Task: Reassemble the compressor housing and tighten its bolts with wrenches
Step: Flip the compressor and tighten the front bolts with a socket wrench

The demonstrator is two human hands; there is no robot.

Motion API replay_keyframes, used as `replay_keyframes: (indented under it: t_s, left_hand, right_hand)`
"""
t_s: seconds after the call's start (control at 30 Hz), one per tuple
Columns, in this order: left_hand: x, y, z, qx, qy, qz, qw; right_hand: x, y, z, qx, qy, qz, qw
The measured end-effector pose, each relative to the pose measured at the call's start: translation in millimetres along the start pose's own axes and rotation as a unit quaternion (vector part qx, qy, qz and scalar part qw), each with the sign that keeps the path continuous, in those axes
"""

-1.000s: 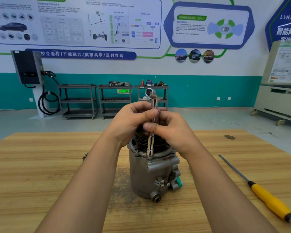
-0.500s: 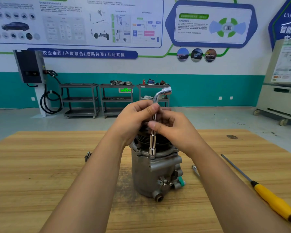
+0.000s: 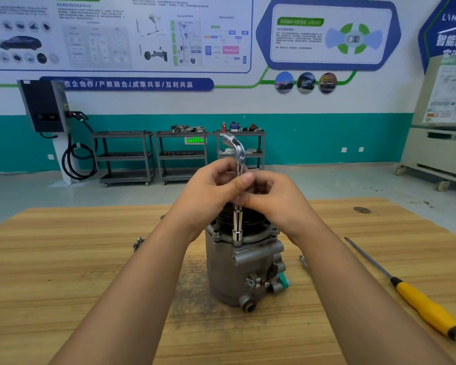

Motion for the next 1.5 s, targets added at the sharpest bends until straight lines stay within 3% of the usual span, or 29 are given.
replay_keyframes:
  t_s: [0.37, 0.6, 0.77, 0.93, 1.07, 1.27, 1.37, 1.5]
  left_hand:
    - [-0.6, -2.8, 2.0, -0.118, 0.060, -0.050, 0.990]
    - [-2.2, -5.8, 2.9, -0.064, 0.061, -0.052, 0.995]
    - [-0.8, -0.7, 3.0, -0.036, 0.042, 0.004, 0.998]
    - [-1.4, 4.7, 6.9, -0.091, 0.037, 0.110, 0.989]
    - [-6.3, 2.6, 39.4, 0.096, -0.096, 0.226, 0.965]
    - [-11.9, -4.6, 63.7, 0.296, -0.110, 0.298, 0.901]
    - [-12.7, -2.5, 71.3, 0.339, -0.119, 0.308, 0.881]
    - [-13.8, -4.8, 71.2, 0.322, -0.123, 0.277, 0.897]
  right_hand:
    - [-5.4, 3.0, -2.7, 0.029, -0.012, -0.030, 0.999]
    - [-3.3, 4.3, 0.3, 0.027, -0.016, -0.009, 0.999]
    - [-3.9, 1.7, 2.1, 0.000, -0.011, 0.005, 1.000]
    - [-3.2, -0.8, 3.2, -0.012, -0.010, 0.011, 1.000]
    - [-3.2, -2.1, 5.3, -0.019, -0.022, 0.032, 0.999]
    - [-5.3, -4.2, 3.0, -0.033, -0.026, 0.048, 0.998]
    - [-5.7, -4.8, 1.3, -0.049, -0.028, 0.046, 0.997]
    - [-6.2, -2.7, 1.4, -0.049, -0.028, 0.041, 0.998]
Point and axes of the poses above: each hand's wrist, its own x-axis towards the middle knuckle, its own y-axis out of the back of the hand, z = x × y, the point moved 6 cm from there along x, towards the middle knuckle, and after that the axes turned 3 degrees about -y, right-handed, at the moved point
